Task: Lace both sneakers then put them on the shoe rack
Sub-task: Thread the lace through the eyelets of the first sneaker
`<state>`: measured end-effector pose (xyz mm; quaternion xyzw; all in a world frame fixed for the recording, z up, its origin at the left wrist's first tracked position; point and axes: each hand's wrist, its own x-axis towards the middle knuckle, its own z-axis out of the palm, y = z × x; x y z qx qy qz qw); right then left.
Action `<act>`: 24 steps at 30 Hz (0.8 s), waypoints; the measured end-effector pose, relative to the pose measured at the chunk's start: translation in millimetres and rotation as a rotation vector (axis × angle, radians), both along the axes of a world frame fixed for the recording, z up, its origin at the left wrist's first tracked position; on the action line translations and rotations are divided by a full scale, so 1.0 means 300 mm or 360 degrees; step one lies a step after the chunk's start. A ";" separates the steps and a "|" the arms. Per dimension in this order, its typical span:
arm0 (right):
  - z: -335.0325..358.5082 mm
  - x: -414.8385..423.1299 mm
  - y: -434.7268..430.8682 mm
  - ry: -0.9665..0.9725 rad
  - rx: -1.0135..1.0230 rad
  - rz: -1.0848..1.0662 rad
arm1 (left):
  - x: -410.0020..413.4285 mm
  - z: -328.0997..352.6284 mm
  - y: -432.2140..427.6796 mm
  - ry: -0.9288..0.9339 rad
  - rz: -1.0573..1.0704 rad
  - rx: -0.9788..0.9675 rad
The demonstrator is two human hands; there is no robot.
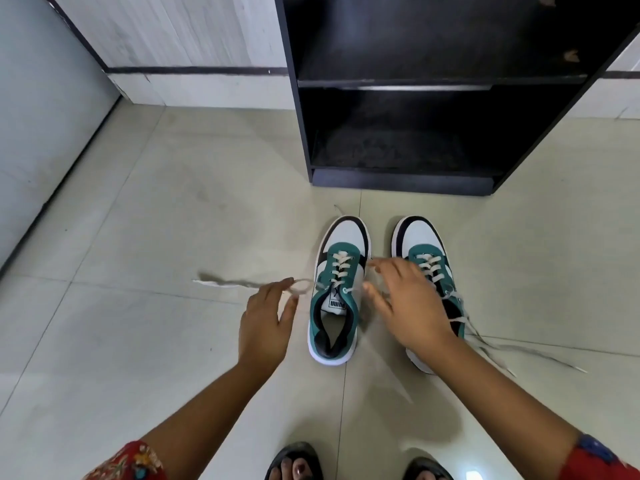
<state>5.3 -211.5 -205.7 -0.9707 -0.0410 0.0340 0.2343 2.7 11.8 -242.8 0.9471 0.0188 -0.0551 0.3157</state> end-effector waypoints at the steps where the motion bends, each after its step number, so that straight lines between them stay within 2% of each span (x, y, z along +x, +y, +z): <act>1: 0.014 -0.010 0.002 -0.0107 0.0101 -0.0080 | -0.011 0.008 -0.017 0.0063 0.0109 -0.0100; 3: 0.013 -0.029 0.008 0.0047 0.0333 -0.0218 | -0.018 0.018 -0.051 0.0253 0.0317 -0.0333; 6: -0.046 -0.050 0.037 0.0672 0.0793 -0.0376 | 0.011 0.046 -0.093 0.0365 0.0374 -0.0652; 7: -0.068 -0.050 0.049 0.0735 0.0995 -0.0473 | 0.022 0.062 -0.111 0.0374 0.0341 -0.0745; 10: -0.071 -0.020 0.081 0.0635 0.1606 -0.0727 | 0.057 0.124 -0.166 0.0454 0.0356 -0.1117; 12: -0.057 0.003 0.092 0.0651 0.1807 -0.0790 | 0.070 0.138 -0.187 0.0543 0.0417 -0.1332; 18: -0.065 0.026 0.118 0.0893 0.2343 -0.0974 | 0.099 0.098 -0.158 0.0594 0.0508 -0.1352; 24: -0.109 0.035 0.107 0.0913 0.2439 -0.1139 | 0.117 0.060 -0.157 0.0646 0.0708 -0.1311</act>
